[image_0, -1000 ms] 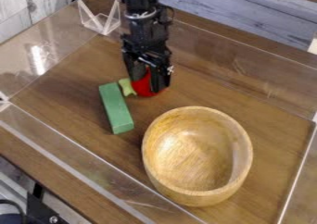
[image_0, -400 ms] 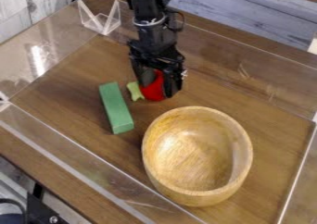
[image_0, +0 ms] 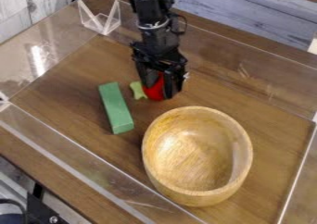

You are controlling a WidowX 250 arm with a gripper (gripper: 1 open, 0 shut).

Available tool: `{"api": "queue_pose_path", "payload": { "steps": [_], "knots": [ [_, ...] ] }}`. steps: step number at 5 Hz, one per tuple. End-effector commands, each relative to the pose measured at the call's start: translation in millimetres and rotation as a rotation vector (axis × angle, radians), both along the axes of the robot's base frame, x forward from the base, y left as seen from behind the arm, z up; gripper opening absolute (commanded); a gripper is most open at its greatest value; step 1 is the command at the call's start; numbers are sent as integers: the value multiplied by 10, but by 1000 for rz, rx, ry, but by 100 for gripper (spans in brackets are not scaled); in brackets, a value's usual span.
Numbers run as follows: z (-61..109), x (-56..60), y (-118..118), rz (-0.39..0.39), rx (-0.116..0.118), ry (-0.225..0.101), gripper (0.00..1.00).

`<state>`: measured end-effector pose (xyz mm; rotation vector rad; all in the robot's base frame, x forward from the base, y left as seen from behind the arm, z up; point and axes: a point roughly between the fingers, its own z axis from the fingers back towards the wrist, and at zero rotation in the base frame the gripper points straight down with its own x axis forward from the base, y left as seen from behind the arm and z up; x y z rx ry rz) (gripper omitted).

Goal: Move the red object to the right side of the table

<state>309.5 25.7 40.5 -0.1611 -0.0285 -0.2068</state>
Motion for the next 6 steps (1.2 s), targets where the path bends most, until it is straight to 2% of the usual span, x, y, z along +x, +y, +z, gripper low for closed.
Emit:
{"api": "queue_pose_path", "payload": {
  "steps": [1, 2, 3, 4, 6],
  "knots": [
    [196, 128, -100, -62, 12, -36, 0],
    [462, 292, -497, -86, 37, -54, 0],
    [602, 471, -882, -102, 48, -71, 0],
    [595, 411, -840, -123, 53, -65, 100],
    [536, 154, -382, -118, 74, -59, 100]
  ]
}}
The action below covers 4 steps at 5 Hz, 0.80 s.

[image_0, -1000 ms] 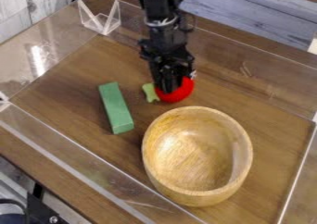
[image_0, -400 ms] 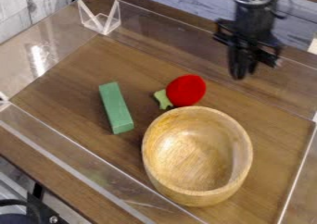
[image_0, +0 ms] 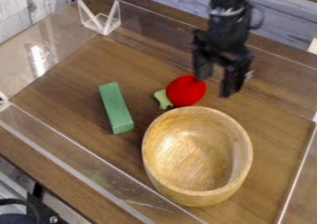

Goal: Move the red object to the right side of the table

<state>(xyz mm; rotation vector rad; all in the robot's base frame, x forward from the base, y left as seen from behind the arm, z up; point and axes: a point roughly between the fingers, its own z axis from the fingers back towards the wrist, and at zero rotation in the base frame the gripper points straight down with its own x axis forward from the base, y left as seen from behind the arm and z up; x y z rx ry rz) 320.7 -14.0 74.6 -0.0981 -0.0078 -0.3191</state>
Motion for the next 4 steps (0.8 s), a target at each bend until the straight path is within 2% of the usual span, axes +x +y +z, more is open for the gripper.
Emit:
{"api": "queue_pose_path", "payload": {
  "steps": [1, 2, 3, 4],
  "knots": [
    [54, -4, 213, -25, 18, -71, 100],
    [-119, -8, 286, -54, 14, -70, 100],
    [-237, 15, 349, -40, 10, -68, 0],
    [-176, 49, 346, 1, 35, -65, 0]
  ]
}}
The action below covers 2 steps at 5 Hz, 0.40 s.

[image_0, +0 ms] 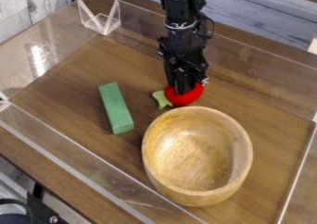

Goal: Move the red object to the right side of the table

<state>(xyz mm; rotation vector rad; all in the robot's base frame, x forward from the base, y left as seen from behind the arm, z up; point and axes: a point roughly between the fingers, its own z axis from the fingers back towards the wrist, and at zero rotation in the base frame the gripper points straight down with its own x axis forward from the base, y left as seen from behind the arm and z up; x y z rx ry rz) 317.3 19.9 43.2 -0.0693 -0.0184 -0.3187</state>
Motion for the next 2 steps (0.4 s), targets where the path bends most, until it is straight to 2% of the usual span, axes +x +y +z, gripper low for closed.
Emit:
{"api": "queue_pose_path", "payload": {
  "steps": [1, 2],
  "knots": [
    [286, 190, -94, 18, 60, -49, 0],
    [379, 377, -391, 42, 89, -66, 0]
  ]
}}
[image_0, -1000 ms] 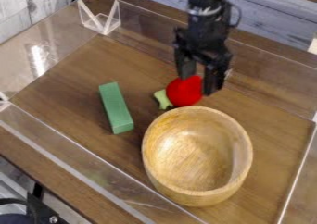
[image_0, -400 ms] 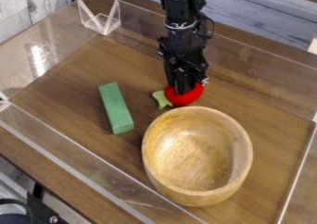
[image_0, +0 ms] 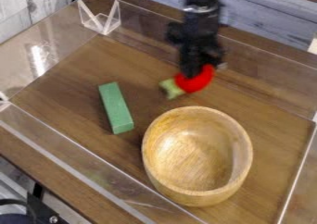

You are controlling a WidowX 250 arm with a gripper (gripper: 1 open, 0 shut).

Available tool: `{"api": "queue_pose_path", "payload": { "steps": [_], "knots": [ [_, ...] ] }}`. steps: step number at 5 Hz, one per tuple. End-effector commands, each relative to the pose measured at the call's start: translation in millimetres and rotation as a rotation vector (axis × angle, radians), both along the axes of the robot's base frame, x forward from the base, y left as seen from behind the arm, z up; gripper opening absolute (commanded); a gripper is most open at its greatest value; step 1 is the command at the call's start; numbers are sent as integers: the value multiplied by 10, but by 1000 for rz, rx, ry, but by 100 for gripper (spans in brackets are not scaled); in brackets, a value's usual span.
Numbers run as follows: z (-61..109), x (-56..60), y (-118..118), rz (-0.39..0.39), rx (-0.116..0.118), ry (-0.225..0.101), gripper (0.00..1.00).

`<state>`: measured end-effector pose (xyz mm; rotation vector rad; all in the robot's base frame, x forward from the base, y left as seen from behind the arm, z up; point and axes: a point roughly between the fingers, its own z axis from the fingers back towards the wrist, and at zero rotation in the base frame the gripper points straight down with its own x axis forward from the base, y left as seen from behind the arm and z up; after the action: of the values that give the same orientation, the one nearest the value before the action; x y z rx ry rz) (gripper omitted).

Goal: Move the red object to the right side of the table

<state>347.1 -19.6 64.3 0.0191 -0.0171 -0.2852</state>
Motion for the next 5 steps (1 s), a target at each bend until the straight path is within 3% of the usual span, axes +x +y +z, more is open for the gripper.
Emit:
{"api": "queue_pose_path", "payload": {
  "steps": [1, 2, 4, 5],
  "knots": [
    [267, 279, -430, 83, 13, -69, 0],
    [439, 281, -592, 193, 28, -83, 0],
    [304, 292, -971, 255, 2, -76, 0],
    [183, 279, -1005, 262, -7, -66, 0]
  ]
}}
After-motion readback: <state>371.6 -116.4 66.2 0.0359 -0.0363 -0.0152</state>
